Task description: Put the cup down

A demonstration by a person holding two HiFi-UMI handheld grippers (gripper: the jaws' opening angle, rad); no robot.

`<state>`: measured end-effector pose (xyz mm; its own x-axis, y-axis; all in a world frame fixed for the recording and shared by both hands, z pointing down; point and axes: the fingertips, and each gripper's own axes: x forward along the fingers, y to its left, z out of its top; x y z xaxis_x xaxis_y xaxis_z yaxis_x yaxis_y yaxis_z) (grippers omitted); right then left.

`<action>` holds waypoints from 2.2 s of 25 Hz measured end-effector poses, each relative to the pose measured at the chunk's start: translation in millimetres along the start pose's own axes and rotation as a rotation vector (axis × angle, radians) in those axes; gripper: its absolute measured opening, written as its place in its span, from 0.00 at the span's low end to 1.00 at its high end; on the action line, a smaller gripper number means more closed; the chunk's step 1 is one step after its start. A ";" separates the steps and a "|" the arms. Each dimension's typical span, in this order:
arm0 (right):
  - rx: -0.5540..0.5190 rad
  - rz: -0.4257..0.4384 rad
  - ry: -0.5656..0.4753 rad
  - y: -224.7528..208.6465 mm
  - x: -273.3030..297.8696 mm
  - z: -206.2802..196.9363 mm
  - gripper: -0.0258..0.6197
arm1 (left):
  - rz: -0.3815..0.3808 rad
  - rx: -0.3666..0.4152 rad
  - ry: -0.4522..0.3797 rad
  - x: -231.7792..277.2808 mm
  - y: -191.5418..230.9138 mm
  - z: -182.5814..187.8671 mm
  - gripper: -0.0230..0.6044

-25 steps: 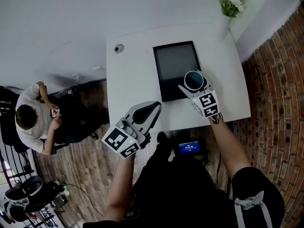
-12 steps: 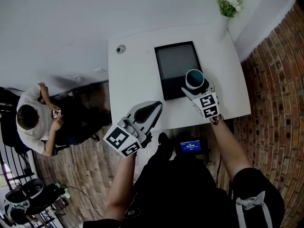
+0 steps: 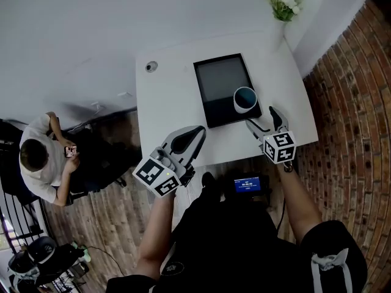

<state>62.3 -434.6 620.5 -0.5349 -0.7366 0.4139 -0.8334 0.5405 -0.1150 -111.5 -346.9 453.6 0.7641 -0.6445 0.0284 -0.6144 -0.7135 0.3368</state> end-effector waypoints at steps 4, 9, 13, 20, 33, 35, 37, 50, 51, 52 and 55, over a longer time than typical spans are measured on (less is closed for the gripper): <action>0.088 0.010 -0.030 -2.2 -23.1 8.3 0.70 | -0.014 0.009 0.009 4.7 -0.6 -3.1 0.05; 0.156 0.129 -0.089 24.6 -50.1 34.5 0.66 | -0.034 -0.001 0.008 8.3 -5.2 -8.3 0.05; 0.157 0.184 -0.130 44.6 -68.9 57.2 0.50 | -0.055 -0.013 0.005 9.3 -13.5 -11.1 0.05; 0.206 0.229 -0.204 58.7 -98.7 92.2 0.13 | -0.096 -0.009 0.013 12.9 -27.0 -17.5 0.05; 0.169 0.329 -0.348 111.9 -144.4 149.1 0.06 | -0.312 0.052 -0.071 3.0 -85.8 20.4 0.05; 0.157 0.332 -0.345 112.0 -141.8 150.2 0.06 | -0.283 0.083 -0.038 8.1 -83.2 17.5 0.05; 0.160 0.318 -0.340 107.8 -138.6 146.8 0.06 | -0.265 0.100 -0.018 11.1 -81.1 13.6 0.05; 0.203 0.245 -0.273 87.2 -121.4 120.3 0.06 | -0.155 0.030 -0.050 8.1 -52.5 13.4 0.05; 0.202 0.242 -0.272 86.4 -120.6 119.9 0.06 | -0.152 0.028 -0.048 8.2 -51.7 12.6 0.05; 0.199 0.239 -0.270 85.7 -119.8 119.6 0.06 | -0.148 0.024 -0.047 8.3 -51.0 11.9 0.05; 0.189 0.229 -0.267 83.4 -118.0 119.1 0.06 | -0.139 0.007 -0.042 8.3 -49.6 9.7 0.05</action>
<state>39.3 -351.0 454.5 -0.7065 -0.6988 0.1121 -0.6860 0.6373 -0.3512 -76.6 -319.6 428.0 0.8333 -0.5498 -0.0577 -0.5042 -0.7987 0.3284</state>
